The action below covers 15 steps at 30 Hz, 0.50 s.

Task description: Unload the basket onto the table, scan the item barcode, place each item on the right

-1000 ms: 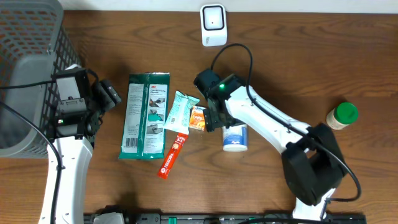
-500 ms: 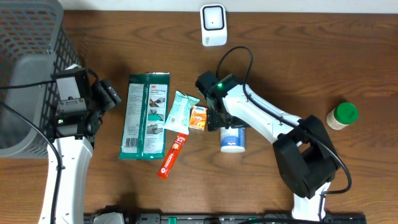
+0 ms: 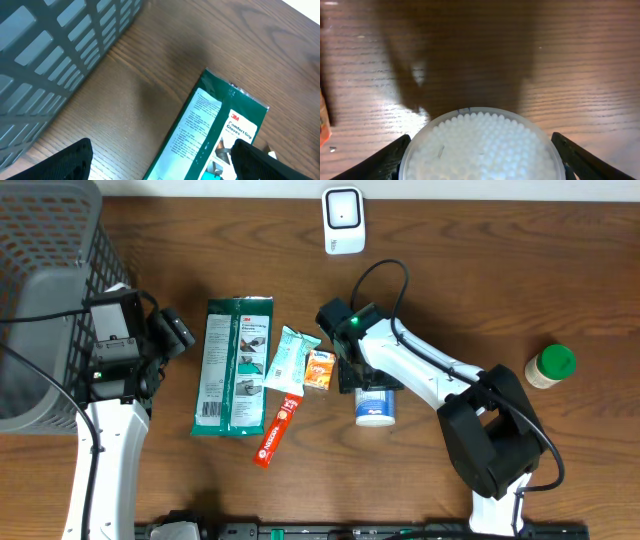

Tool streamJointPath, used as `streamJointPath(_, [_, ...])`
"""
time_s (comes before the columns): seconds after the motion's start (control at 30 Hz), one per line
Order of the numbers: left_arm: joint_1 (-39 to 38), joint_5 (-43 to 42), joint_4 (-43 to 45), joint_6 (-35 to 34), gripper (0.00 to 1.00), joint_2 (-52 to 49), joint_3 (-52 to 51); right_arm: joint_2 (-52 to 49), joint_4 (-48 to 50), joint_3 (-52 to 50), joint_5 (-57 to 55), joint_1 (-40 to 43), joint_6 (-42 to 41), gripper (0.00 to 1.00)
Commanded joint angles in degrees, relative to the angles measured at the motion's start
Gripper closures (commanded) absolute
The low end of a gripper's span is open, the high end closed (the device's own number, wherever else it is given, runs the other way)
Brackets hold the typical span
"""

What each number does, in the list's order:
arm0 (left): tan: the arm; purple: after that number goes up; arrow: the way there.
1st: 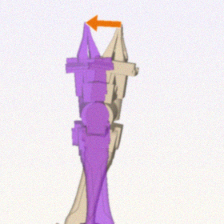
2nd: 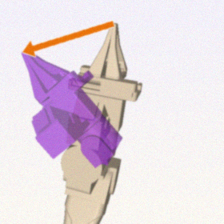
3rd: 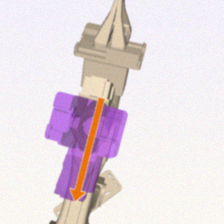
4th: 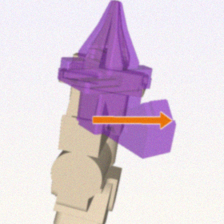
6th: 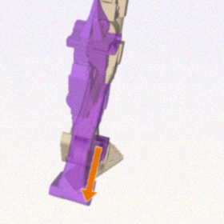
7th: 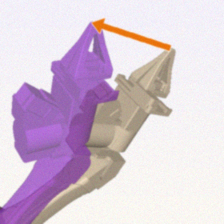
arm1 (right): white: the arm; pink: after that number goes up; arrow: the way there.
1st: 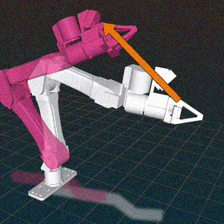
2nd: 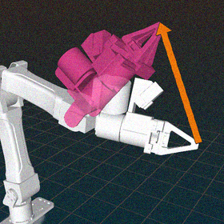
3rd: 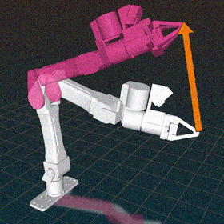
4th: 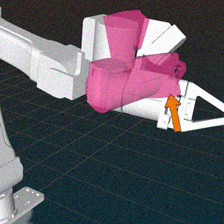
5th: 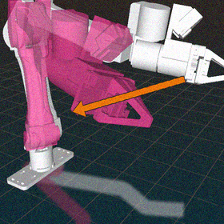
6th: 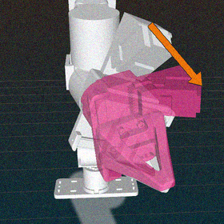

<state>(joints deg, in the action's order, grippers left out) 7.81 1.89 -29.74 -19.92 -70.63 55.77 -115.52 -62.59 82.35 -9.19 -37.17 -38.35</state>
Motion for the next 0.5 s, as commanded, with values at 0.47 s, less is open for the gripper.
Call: streamJointPath(0.47, [0.2, 0.7, 0.0, -0.3, 0.12, 0.5, 1.5, 16.5, -0.8, 3.1, 0.4, 3.7, 12.9, 0.39])
